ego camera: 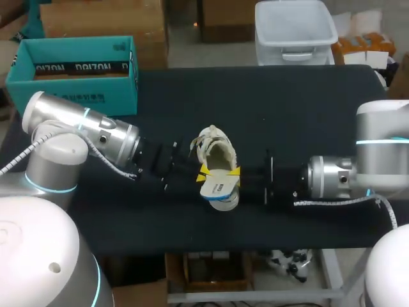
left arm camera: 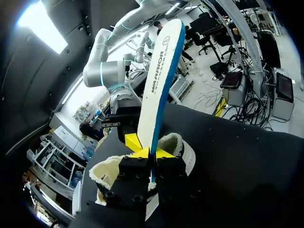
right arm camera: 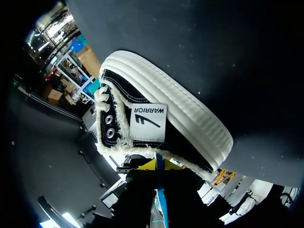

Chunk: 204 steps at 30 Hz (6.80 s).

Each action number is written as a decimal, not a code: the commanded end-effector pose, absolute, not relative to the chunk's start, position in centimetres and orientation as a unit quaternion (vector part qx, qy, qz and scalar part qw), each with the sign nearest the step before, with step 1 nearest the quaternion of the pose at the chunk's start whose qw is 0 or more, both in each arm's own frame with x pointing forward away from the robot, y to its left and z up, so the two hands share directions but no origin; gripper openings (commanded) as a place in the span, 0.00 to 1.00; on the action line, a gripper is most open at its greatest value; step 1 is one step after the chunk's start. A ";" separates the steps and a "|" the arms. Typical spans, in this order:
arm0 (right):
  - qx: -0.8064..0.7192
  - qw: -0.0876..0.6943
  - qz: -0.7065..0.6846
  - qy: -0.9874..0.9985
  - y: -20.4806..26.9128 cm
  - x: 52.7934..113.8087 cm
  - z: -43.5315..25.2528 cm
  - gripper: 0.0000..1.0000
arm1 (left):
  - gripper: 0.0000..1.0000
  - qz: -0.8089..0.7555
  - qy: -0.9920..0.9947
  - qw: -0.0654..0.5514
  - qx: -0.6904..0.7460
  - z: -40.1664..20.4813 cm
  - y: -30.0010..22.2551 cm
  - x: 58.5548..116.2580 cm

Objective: Open the shoe tongue, take the insole out of the shoe, put the insole back into the shoe, and pack the shoe into the shoebox

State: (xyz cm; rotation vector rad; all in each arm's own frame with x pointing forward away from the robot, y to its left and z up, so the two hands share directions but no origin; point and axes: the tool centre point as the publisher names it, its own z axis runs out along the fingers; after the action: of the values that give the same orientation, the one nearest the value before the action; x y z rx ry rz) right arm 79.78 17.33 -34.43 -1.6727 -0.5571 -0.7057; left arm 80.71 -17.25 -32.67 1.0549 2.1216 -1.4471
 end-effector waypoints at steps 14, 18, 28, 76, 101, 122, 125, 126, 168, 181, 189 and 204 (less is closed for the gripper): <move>-0.722 0.571 -0.310 -0.240 18.5 79.8 -34.7 0.00 | 0.00 -0.472 0.753 0.152 0.433 -33.2 -18.6 82.0; -0.721 0.568 -0.317 -0.238 18.5 80.0 -34.6 0.00 | 0.00 -0.462 0.746 0.146 0.457 -33.2 -18.8 81.8; -0.724 0.562 -0.329 -0.228 18.4 80.1 -34.8 0.00 | 0.00 -0.433 0.733 0.137 0.507 -32.7 -19.3 81.7; -0.759 0.525 -0.326 -0.204 16.7 77.6 -33.9 0.00 | 0.00 -0.416 0.727 0.142 0.527 -32.8 -18.3 82.2; -0.759 0.520 -0.323 -0.221 17.3 80.3 -35.9 0.00 | 0.34 -0.413 0.744 0.128 0.509 -34.1 -18.0 83.1; -0.764 0.514 -0.328 -0.212 16.7 80.1 -35.8 0.00 | 0.48 -0.413 0.728 0.130 0.532 -33.8 -18.4 80.3; -0.764 0.514 -0.327 -0.213 16.7 80.2 -35.8 0.00 | 0.47 -0.408 0.734 0.134 0.525 -34.0 -18.3 80.9; -0.763 0.515 -0.327 -0.214 16.7 80.2 -35.8 0.00 | 0.45 -0.406 0.737 0.138 0.522 -34.0 -18.3 81.1; -0.771 0.494 -0.337 -0.220 16.8 77.2 -34.2 0.23 | 0.00 -0.404 0.748 0.156 0.502 -34.8 -19.0 82.4; -0.757 0.515 -0.331 -0.227 17.7 77.8 -34.9 0.00 | 0.00 -0.407 0.750 0.158 0.498 -35.0 -19.1 81.9; -0.758 0.511 -0.332 -0.233 17.7 77.8 -34.7 0.00 | 0.38 -0.420 0.737 0.149 0.508 -33.6 -18.5 80.7; -0.765 0.500 -0.330 -0.238 17.7 80.0 -35.4 0.00 | 0.00 -0.402 0.736 0.152 0.523 -34.7 -19.4 81.1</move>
State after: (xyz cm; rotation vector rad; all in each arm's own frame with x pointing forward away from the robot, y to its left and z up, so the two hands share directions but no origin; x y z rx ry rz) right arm 78.89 17.43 -35.07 -1.8510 -0.5707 -0.8072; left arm 80.77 -18.86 -34.09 1.4979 2.1073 -1.1488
